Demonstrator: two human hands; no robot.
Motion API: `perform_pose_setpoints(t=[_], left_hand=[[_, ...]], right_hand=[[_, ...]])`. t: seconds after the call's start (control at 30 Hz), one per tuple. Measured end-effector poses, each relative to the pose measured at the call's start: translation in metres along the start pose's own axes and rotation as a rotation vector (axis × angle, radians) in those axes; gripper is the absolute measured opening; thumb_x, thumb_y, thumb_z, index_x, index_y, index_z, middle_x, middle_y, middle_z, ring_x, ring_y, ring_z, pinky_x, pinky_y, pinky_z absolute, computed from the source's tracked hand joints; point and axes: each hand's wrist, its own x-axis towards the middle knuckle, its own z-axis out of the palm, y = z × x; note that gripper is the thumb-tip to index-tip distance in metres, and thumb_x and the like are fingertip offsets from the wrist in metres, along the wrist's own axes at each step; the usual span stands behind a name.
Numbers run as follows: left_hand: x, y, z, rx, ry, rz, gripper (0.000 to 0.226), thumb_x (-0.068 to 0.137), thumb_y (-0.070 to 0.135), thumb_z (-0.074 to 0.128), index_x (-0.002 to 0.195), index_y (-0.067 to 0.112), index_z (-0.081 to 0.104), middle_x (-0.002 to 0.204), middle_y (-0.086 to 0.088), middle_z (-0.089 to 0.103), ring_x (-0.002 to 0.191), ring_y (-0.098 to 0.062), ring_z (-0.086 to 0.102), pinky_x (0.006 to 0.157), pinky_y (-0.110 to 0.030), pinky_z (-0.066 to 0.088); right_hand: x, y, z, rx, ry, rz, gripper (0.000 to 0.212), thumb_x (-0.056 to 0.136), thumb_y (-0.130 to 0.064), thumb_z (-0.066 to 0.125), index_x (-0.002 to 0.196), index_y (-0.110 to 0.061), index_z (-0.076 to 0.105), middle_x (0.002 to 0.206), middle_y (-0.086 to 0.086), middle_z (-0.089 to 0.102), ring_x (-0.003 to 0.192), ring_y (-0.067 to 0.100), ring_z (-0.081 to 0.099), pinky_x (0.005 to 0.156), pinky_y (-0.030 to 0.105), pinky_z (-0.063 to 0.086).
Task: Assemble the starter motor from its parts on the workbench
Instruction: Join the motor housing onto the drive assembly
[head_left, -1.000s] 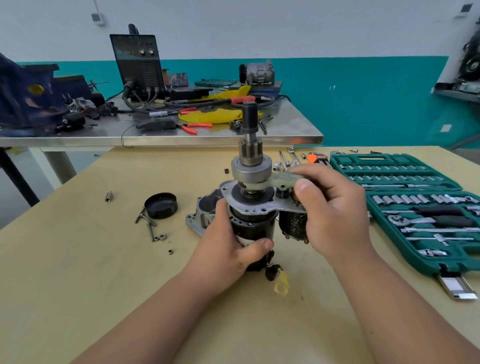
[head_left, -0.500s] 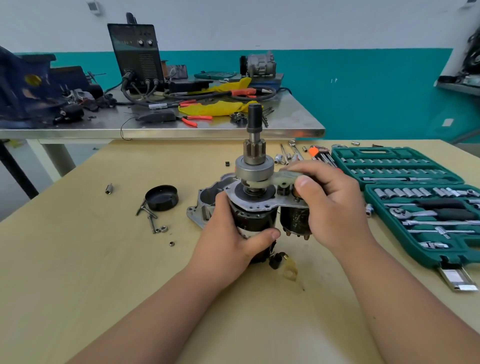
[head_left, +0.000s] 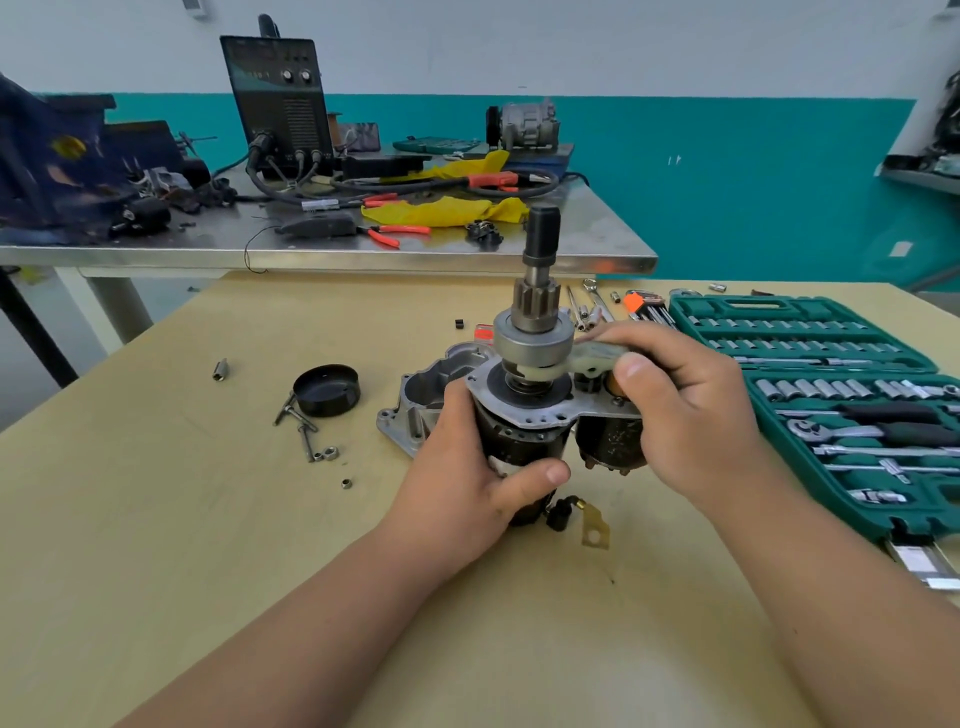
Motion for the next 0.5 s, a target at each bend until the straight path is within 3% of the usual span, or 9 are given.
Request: perform_pose_setpoints(t=[0.17,0.37,0.47,0.5], left_hand=[[0.0,-0.002,0.002,-0.076,-0.007,0.012,0.07,0.067,0.062,0.07,0.122,0.048,0.029,0.121,0.043,0.042,0.121,0.013,0.044,0.091,-0.002,0.035],[-0.003,-0.002,0.007,-0.096,0.024,0.021,0.07,0.07,0.063,0.068,0.122,0.04,0.026,0.116,0.056,0.035,0.116,0.024,0.04,0.087,0.002,0.033],[-0.002,-0.001,0.004,-0.203,-0.062,0.053,0.085,0.078,0.078,0.049,0.136,0.02,0.026,0.137,0.024,0.043,0.129,0.006,0.041,0.102,-0.013,0.035],[-0.001,-0.001,0.002,-0.24,-0.087,0.029,0.079,0.084,0.075,0.041,0.138,0.018,0.031,0.138,0.013,0.046,0.133,-0.003,0.042,0.106,-0.02,0.036]], right_hand=[[-0.002,0.002,-0.003,0.002,-0.004,-0.015,0.027,0.084,-0.025,0.045,0.099,-0.034,0.067,0.097,-0.015,0.068,0.092,0.01,0.063,0.073,0.018,0.049],[-0.012,-0.005,0.005,-0.092,0.111,-0.052,0.023,0.085,-0.023,0.045,0.098,-0.03,0.064,0.094,-0.023,0.066,0.09,-0.002,0.06,0.075,0.009,0.043],[-0.017,-0.006,0.009,-0.132,0.145,-0.053,0.028,0.086,-0.025,0.045,0.101,-0.017,0.068,0.096,-0.015,0.067,0.092,0.001,0.061,0.078,0.012,0.044],[-0.018,-0.006,0.01,-0.136,0.148,-0.048,0.031,0.086,-0.026,0.045,0.102,-0.014,0.068,0.096,-0.012,0.067,0.092,0.001,0.06,0.078,0.012,0.043]])
